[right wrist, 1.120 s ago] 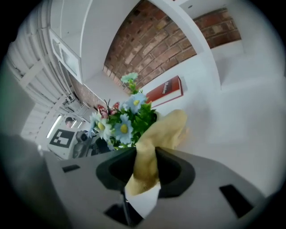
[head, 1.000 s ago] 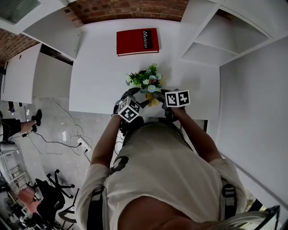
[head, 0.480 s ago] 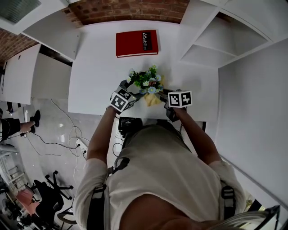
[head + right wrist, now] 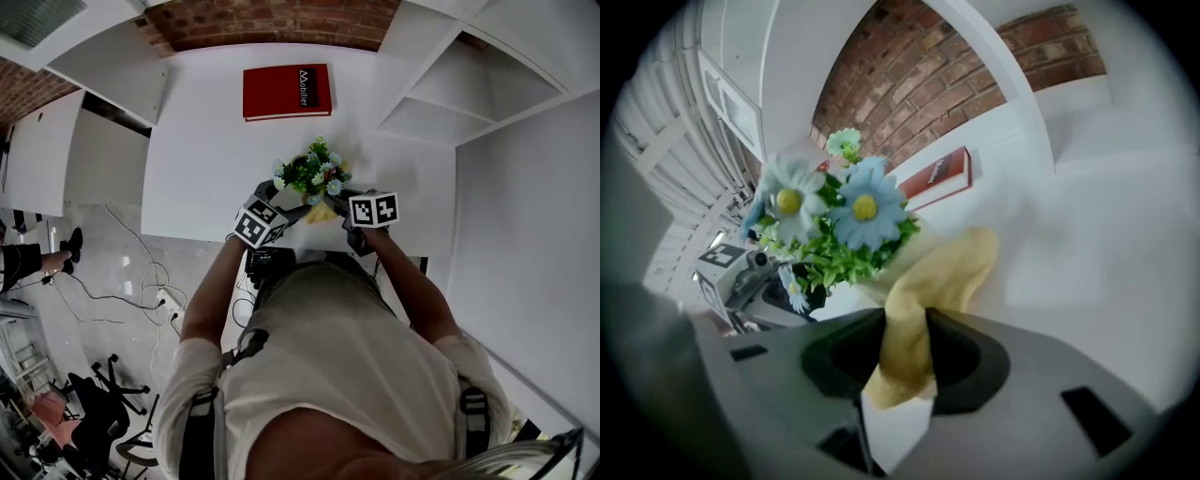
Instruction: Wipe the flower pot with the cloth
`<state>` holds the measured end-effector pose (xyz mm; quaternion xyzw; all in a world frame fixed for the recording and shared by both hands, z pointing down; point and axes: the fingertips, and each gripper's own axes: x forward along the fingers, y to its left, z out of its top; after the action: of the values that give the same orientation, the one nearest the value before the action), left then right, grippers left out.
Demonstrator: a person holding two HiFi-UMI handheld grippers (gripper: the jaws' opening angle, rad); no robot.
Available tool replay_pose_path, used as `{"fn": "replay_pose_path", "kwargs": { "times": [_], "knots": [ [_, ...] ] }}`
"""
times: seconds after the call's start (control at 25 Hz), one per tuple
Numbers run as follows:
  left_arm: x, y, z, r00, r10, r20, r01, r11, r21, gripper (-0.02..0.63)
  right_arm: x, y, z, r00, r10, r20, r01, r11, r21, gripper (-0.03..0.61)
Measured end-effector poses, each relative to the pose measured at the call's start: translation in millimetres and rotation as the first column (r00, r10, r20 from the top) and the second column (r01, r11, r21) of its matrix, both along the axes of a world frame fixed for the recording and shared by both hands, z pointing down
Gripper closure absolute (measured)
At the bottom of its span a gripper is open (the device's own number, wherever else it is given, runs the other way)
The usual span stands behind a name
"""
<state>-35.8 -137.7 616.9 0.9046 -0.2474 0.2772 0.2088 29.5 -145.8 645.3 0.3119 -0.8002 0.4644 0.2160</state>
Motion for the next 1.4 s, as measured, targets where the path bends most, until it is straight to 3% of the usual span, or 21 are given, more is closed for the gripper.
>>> {"fn": "replay_pose_path", "kwargs": {
  "times": [0.12, 0.32, 0.6, 0.88, 1.2, 1.32, 1.4],
  "knots": [
    [1.5, 9.1, 4.4, 1.000, 0.016, 0.017, -0.016, 1.000, 0.006, 0.275, 0.8, 2.8, 2.5, 1.000, 0.010, -0.006, -0.011, 1.000, -0.007, 0.440],
    [-23.3, -18.1, 1.2, 0.998, -0.069, -0.010, 0.069, 0.998, 0.003, 0.273, 4.1, -2.8, -10.5, 0.998, 0.046, 0.033, -0.046, 0.999, 0.010, 0.439],
    [0.5, -40.9, -16.8, 0.997, -0.011, -0.076, 0.011, 1.000, -0.006, 0.268, 0.6, -10.3, -18.2, 0.998, 0.031, 0.059, -0.033, 0.999, 0.043, 0.439],
    [10.5, -20.6, -15.3, 0.999, 0.024, -0.047, -0.023, 1.000, 0.018, 0.268, -2.3, -6.4, -14.3, 0.999, -0.011, 0.039, 0.009, 0.999, 0.044, 0.439],
    [4.0, -7.1, -19.5, 0.994, -0.052, -0.092, 0.053, 0.999, 0.004, 0.268, -8.5, 7.8, -9.2, 0.998, -0.052, 0.039, 0.051, 0.998, 0.032, 0.439],
    [-6.9, -23.9, -35.2, 0.982, -0.099, -0.163, 0.099, 0.995, -0.008, 0.268, 0.2, 3.0, -13.1, 0.999, -0.020, 0.047, 0.018, 0.999, 0.034, 0.439],
    [-4.8, -33.9, -47.4, 0.972, -0.081, -0.220, 0.073, 0.996, -0.042, 0.268, 7.5, -5.0, -17.1, 0.998, 0.010, 0.054, -0.012, 0.999, 0.042, 0.439]
  ]
}}
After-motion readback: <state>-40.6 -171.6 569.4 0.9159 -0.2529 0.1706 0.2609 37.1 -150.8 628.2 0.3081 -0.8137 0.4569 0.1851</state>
